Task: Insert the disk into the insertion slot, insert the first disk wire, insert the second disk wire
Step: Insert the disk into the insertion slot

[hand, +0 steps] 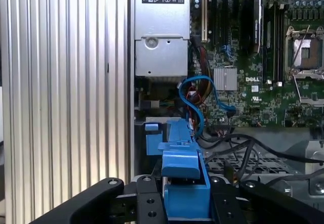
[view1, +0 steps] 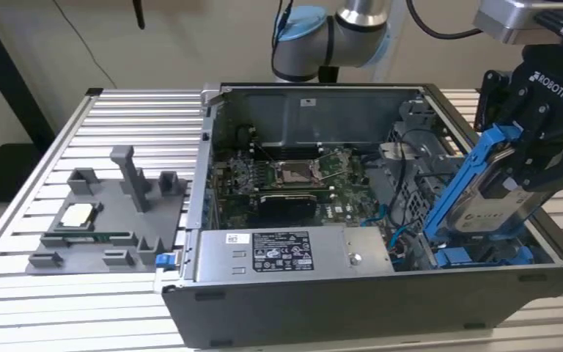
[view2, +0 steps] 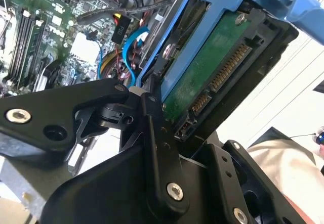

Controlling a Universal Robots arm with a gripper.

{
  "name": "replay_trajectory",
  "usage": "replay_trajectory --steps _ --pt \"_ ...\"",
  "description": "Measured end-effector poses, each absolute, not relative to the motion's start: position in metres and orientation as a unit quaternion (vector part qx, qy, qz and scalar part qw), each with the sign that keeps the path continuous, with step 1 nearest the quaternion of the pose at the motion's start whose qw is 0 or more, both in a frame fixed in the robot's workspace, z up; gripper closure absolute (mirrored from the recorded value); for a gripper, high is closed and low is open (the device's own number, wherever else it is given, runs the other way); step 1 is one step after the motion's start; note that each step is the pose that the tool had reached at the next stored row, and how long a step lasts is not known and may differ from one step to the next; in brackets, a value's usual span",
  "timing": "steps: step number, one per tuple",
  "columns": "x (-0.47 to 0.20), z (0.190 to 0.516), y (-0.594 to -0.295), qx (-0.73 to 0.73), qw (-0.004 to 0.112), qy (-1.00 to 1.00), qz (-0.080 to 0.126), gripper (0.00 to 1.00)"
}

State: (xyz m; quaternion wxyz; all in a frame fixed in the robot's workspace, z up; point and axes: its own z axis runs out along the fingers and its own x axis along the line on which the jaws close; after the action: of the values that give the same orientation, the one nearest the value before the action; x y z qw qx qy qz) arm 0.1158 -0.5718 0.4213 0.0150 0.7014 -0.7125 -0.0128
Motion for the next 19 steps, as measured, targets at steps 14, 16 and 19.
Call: replay_trajectory --steps 14,16,19 --pt "0.120 0.404 -0.572 0.702 0.015 -0.712 -0.013 0.67" --pt "0.121 0.401 -0.572 0.701 0.015 -0.712 -0.013 0.67" --pt "0.121 0.395 -0.572 0.701 0.015 -0.712 -0.013 0.67"
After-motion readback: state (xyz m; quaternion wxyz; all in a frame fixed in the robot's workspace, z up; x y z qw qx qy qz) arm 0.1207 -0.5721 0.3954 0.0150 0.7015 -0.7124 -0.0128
